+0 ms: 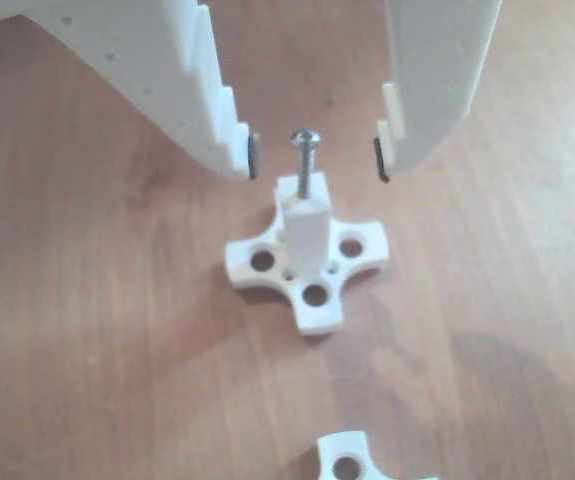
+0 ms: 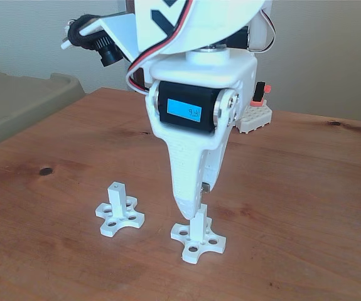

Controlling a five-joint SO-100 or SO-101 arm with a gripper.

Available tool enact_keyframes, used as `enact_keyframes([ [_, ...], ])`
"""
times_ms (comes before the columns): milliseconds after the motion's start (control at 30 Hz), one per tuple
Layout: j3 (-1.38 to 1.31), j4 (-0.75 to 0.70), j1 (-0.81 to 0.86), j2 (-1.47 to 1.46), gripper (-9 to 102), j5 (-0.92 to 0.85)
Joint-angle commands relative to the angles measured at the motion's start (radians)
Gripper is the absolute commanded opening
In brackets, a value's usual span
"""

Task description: Grab the screw and set it in the hole.

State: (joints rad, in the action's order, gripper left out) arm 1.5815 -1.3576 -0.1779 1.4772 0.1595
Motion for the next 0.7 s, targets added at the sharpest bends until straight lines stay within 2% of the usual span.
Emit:
enact_keyframes([
  [0,-0.043,-0.023,0.006,0.043,22,0.015],
  [233,-0.058,-0.069,0.009,0.087,29,0.043],
  [667,-0.002,-0.097,0.052,0.249,30,0.043],
])
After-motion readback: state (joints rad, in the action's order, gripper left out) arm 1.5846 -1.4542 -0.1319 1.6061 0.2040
